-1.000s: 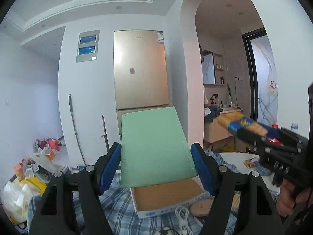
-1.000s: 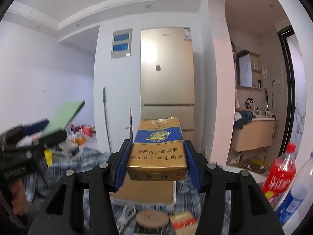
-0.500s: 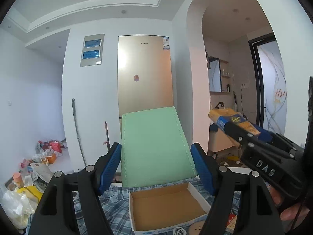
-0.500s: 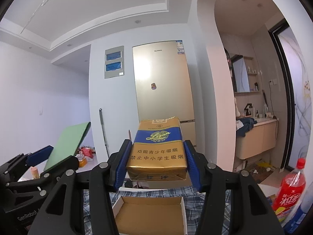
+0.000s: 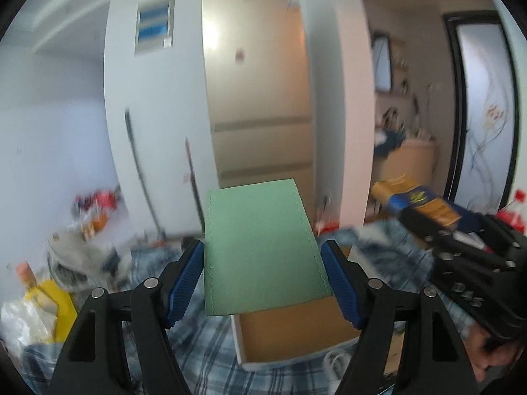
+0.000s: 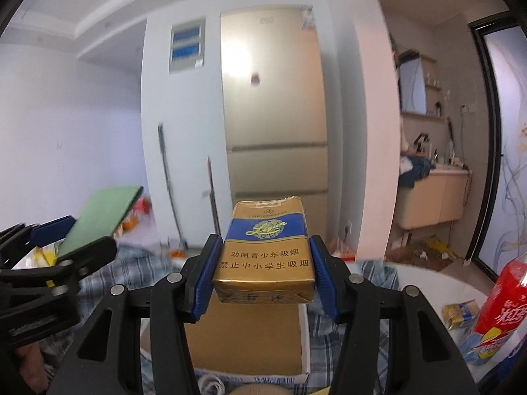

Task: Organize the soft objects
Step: 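Carry the green card and cigarette pack over the cardboard box with both tools, then open the left tool over the box while the right tool sets the pack inside, then withdraw both open tools up from the box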

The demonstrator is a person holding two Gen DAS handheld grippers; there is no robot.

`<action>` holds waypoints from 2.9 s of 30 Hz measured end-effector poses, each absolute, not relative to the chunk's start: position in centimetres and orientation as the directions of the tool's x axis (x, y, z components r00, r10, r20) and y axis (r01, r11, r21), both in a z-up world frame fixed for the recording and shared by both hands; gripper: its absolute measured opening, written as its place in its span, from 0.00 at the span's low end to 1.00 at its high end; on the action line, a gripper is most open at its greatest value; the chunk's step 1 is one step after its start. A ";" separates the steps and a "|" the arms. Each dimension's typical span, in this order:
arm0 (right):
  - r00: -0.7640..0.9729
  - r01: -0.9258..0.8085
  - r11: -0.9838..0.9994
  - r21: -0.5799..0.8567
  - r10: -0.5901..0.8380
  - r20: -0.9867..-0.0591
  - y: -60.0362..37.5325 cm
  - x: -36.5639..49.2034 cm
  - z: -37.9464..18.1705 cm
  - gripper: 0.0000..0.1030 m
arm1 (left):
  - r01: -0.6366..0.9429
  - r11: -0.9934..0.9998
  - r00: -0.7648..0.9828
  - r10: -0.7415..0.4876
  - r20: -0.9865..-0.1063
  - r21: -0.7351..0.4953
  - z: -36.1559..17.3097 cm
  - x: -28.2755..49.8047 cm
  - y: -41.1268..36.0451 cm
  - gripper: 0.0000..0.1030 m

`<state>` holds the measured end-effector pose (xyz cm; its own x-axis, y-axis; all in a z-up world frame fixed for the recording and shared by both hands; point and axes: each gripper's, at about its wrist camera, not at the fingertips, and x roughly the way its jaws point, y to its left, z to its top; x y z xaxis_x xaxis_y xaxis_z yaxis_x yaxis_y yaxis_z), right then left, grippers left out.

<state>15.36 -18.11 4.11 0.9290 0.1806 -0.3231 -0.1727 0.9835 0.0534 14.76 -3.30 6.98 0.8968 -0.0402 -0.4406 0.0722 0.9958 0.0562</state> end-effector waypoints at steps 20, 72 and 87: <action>0.635 -0.195 0.971 0.137 0.232 -0.737 -17.3 22.9 -6.2 0.51 | 0.171 0.983 0.643 -0.061 -0.763 0.065 -6.2 22.3 -2.1 0.73; 0.970 -0.163 0.980 0.117 0.181 -0.164 -22.8 6.7 9.5 1.00 | 0.123 0.992 0.982 -0.118 -0.146 0.025 11.4 0.0 -2.2 1.00; 0.954 -0.209 0.978 0.025 0.210 -0.212 -20.2 5.8 3.1 1.00 | 0.106 0.993 0.977 -0.093 -0.192 0.054 2.1 0.5 -1.5 1.00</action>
<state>5.80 -20.18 3.12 0.9544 0.2098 -0.2123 -0.2093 0.9775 0.0252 0.45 -1.51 2.09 0.9770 -0.0933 -0.1918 0.1055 0.9929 0.0542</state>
